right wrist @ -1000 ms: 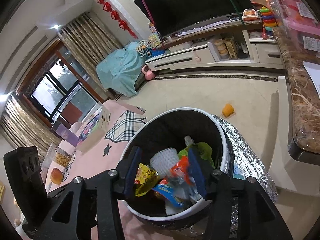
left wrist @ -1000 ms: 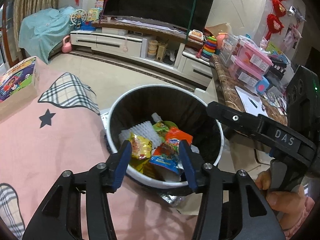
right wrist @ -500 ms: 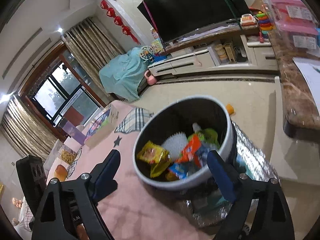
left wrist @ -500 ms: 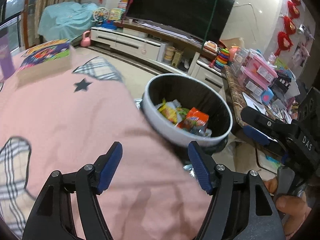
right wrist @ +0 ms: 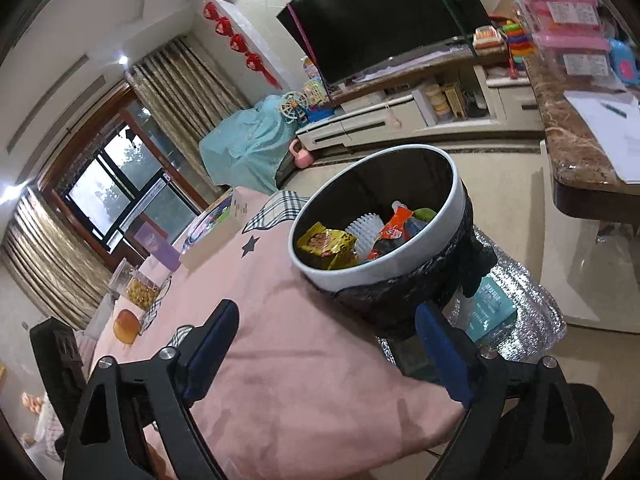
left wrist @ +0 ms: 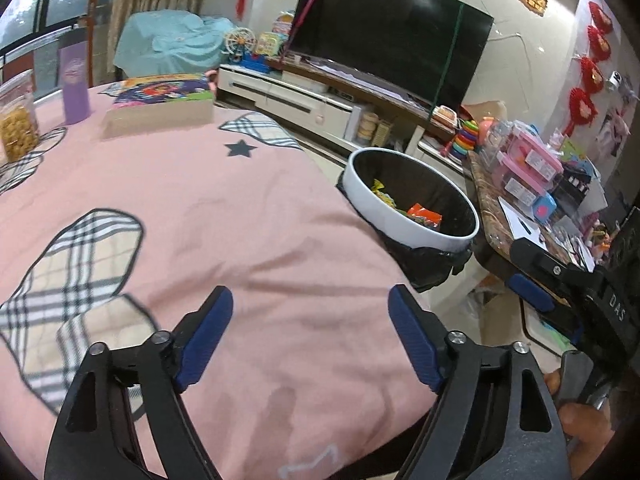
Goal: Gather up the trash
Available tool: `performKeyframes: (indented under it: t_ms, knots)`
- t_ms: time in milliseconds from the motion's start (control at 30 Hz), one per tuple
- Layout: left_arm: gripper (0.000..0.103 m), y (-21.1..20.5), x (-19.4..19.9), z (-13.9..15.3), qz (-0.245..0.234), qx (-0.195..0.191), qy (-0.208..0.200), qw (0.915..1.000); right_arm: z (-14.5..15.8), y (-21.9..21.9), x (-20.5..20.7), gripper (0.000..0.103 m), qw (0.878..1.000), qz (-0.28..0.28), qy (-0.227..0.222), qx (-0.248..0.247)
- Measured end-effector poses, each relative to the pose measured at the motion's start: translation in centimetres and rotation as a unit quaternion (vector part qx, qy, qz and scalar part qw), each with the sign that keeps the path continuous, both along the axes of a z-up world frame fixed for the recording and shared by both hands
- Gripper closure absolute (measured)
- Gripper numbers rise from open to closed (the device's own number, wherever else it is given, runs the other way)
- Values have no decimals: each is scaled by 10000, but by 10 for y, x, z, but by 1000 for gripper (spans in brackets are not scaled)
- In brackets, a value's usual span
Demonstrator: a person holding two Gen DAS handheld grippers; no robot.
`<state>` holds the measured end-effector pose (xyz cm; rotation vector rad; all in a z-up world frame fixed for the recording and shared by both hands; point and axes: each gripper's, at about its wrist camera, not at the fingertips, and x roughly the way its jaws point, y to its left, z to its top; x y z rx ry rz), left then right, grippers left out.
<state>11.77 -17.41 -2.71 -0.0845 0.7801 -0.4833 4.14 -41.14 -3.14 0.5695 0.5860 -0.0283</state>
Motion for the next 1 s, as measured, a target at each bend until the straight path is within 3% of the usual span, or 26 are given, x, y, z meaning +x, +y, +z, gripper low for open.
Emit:
performKeyframes:
  t_ms: [200, 367, 467, 533, 667, 1000]
  knots:
    - [17, 19, -21, 5, 205, -5, -235, 9995, 3, 15, -23, 7, 9994, -85, -244, -214]
    - [11, 32, -46, 27, 435, -59, -868, 9953, 15, 33, -38, 7, 9965, -145, -474, -668]
    - [0, 38, -63, 44, 607, -25, -1412, 9881, 32, 44, -48, 6, 9909, -161, -739, -1114]
    - [0, 40, -73, 52, 803, 102, -1789, 9805, 46, 54, -59, 0, 9823, -313, -1042, -1526]
    - [0, 41, -84, 51, 998, 469, -2246, 9682, 55, 67, -70, 0, 9641, -589, -1363, -2203]
    - [0, 42, -82, 33, 1338, 821, -2182, 9632, 26, 72, -62, 0, 9669, -641, -1231, -2139]
